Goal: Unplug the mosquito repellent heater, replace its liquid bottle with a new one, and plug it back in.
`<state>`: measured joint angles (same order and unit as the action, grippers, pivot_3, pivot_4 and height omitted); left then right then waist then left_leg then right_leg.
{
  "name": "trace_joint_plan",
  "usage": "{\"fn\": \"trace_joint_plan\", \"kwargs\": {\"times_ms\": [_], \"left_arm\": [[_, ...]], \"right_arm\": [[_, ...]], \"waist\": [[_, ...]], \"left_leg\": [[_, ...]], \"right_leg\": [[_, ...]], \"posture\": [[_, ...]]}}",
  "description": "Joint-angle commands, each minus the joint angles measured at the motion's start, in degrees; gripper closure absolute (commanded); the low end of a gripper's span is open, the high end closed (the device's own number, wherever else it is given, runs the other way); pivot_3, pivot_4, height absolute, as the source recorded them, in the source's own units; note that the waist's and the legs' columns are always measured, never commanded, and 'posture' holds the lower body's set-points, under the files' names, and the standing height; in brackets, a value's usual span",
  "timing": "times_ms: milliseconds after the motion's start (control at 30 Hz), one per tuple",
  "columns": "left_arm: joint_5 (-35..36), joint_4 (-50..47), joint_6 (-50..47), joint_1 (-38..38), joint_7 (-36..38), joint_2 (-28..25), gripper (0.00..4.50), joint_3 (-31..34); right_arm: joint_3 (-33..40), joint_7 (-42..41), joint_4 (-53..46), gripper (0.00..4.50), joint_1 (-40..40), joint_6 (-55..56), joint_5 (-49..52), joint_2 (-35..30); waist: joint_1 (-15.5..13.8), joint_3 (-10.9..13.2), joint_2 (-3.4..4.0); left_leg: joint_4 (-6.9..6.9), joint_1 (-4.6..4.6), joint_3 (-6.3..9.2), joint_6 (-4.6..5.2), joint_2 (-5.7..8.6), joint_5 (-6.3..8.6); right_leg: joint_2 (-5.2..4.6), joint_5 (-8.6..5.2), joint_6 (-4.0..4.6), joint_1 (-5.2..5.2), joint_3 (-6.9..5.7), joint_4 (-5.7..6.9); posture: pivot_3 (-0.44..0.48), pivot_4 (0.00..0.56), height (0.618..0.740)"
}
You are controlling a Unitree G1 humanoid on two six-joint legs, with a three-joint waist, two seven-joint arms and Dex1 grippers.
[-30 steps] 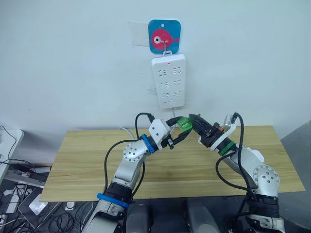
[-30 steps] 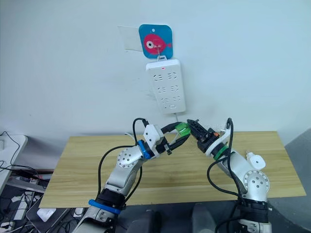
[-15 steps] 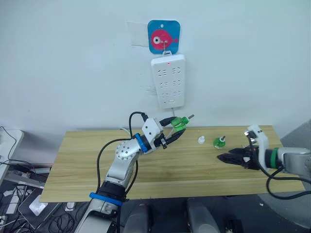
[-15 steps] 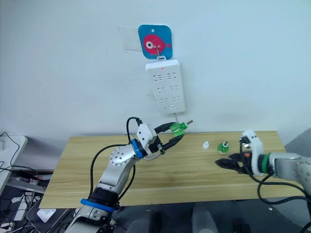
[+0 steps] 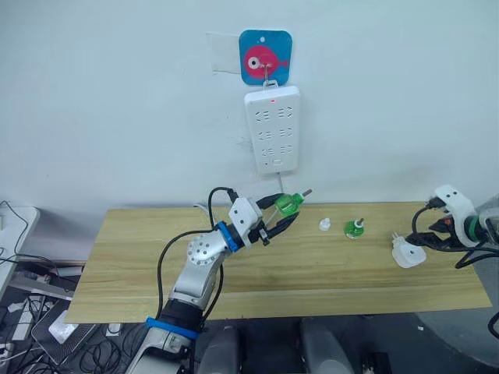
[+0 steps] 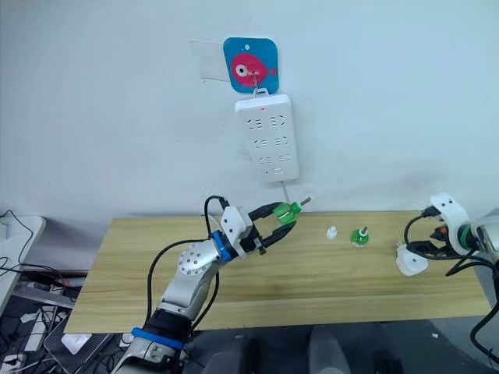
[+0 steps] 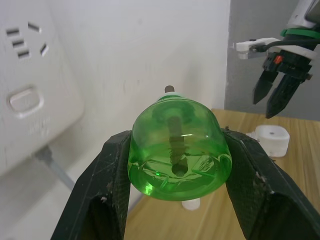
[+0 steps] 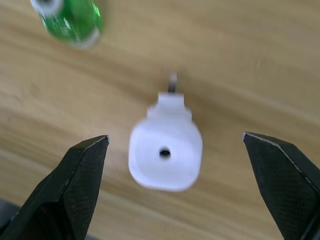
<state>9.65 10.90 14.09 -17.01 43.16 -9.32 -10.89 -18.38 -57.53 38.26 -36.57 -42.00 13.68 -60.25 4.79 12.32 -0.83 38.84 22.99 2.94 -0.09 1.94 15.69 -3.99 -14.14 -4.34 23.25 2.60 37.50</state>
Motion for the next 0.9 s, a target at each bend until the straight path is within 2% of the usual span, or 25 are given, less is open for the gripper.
{"fn": "trace_joint_plan", "kwargs": {"times_ms": [33, 900], "left_arm": [[-0.15, -4.42, 0.16, 0.98, -1.09, 0.07, 2.25, -0.30], [0.26, -7.44, -3.59, 2.02, -2.46, -1.67, 2.25, 0.29]], "right_arm": [[0.91, -1.28, 2.29, 0.02, -1.15, 0.13, -3.69, 0.74], [5.50, 1.38, 12.59, 0.02, -1.40, 8.82, -13.46, 10.38]], "waist": [[-0.02, 0.01, 0.01], [-0.29, 0.35, 0.10]], "left_leg": [[0.00, 0.00, 0.00, 0.00, 0.00, 0.00], [-0.01, -0.01, 0.05, 0.00, 0.06, 0.00]], "right_leg": [[0.00, 0.00, 0.00, 0.00, 0.00, 0.01], [-0.05, 0.00, 0.00, -0.01, -0.01, 0.02]], "posture": [[-0.121, 0.242, 0.740], [-0.067, 0.247, 0.740]]}}
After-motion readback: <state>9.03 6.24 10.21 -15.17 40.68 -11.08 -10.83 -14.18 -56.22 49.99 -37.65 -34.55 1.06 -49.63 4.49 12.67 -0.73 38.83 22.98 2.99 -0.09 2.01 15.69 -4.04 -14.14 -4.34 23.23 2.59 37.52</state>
